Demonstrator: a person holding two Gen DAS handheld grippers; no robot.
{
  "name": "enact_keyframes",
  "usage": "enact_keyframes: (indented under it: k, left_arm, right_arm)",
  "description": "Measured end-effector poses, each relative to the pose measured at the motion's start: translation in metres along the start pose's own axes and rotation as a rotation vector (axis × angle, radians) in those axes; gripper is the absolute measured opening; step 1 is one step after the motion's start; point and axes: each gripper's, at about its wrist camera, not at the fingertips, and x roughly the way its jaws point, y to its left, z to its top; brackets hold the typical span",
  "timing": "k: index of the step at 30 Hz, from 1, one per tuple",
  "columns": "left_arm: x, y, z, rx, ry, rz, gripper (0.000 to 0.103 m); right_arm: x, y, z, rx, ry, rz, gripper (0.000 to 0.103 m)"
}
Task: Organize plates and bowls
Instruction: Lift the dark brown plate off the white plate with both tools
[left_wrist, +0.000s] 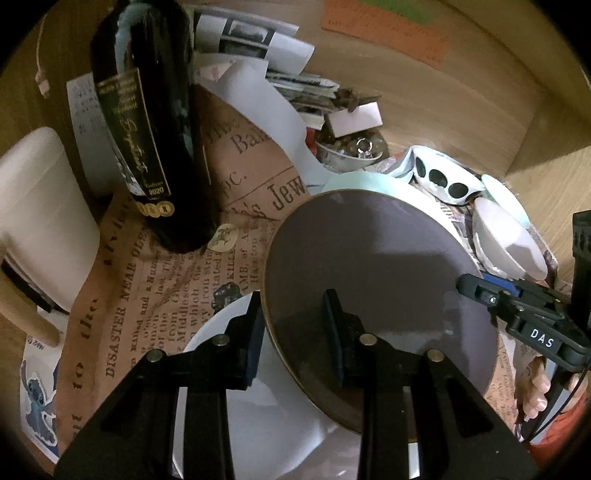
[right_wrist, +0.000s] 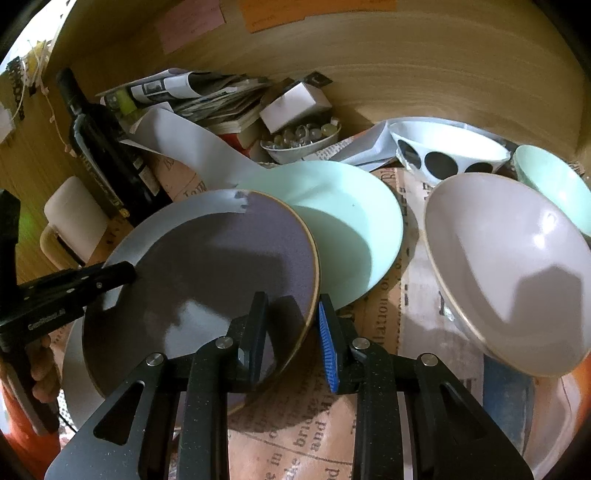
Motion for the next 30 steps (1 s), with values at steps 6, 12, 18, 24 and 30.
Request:
enact_keyframes:
  k: [6, 12, 18, 24, 30]
  left_arm:
    - [-0.019, -0.008, 0.000, -0.005, -0.052, 0.000, 0.031]
    - [-0.034, -0.018, -0.002, -0.004, -0.080, -0.011, 0.031]
    - [-0.043, -0.031, -0.006, 0.001, -0.093, -0.026, 0.031]
    - [-0.056, -0.045, -0.013, 0.010, -0.115, -0.046, 0.031]
    - [-0.064, -0.062, -0.023, 0.025, -0.132, -0.052, 0.031]
  right_arm:
    - [-0.014, 0.002, -0.002, -0.003, -0.034, -0.001, 0.024]
    - [-0.033, 0.000, -0.003, 0.002, -0.076, -0.005, 0.024]
    - [-0.055, -0.001, -0.009, 0.006, -0.114, -0.012, 0.024]
    - [-0.075, -0.003, -0.016, 0.019, -0.147, -0.020, 0.024]
    - [-0.096, -0.012, -0.026, 0.031, -0.173, -0.027, 0.024]
